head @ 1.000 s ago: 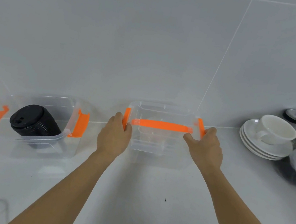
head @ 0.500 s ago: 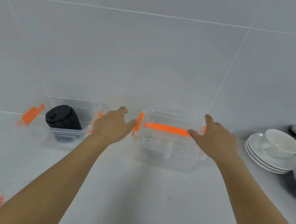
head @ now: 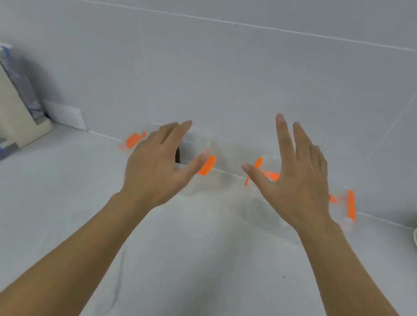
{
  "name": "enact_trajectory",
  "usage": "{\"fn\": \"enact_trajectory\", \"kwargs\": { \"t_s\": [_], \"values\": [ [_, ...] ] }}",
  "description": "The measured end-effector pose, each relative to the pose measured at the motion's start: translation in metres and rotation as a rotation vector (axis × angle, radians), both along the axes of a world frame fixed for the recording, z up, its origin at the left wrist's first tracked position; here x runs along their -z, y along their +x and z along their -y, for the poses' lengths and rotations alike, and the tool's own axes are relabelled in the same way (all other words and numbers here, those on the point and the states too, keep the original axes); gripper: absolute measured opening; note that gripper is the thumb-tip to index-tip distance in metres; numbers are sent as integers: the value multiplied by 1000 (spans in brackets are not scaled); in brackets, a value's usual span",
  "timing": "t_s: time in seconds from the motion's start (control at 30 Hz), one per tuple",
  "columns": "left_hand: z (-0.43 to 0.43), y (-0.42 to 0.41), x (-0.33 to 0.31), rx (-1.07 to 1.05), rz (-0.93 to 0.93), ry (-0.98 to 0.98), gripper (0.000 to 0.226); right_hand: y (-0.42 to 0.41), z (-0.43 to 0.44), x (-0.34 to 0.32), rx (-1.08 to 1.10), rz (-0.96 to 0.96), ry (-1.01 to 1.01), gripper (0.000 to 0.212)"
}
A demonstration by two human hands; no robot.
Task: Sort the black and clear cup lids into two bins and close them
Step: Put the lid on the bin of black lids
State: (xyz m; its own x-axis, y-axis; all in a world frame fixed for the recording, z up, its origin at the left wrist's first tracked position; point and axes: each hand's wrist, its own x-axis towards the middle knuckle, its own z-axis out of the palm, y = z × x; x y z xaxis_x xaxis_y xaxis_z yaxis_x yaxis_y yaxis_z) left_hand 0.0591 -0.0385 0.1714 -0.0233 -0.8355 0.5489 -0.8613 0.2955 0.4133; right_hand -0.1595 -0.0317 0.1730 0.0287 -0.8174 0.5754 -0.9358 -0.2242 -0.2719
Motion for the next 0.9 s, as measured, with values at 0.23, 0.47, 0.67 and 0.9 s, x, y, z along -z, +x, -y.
{"fn": "enact_trajectory", "kwargs": {
  "t_s": [0.23,0.47,0.67,0.9],
  "values": [
    [-19,70,-1,-102,-14,-36,75,75,-4,2,-158,67,-17,88],
    [-23,138,26,-158,-55,1,75,154,-2,35,-223,66,48,87],
    [-20,184,69,-206,-63,132,73,203,1,80,-246,29,177,89],
    [-26,219,123,-222,-78,304,71,232,-13,142,-281,1,450,89]
  ]
}}
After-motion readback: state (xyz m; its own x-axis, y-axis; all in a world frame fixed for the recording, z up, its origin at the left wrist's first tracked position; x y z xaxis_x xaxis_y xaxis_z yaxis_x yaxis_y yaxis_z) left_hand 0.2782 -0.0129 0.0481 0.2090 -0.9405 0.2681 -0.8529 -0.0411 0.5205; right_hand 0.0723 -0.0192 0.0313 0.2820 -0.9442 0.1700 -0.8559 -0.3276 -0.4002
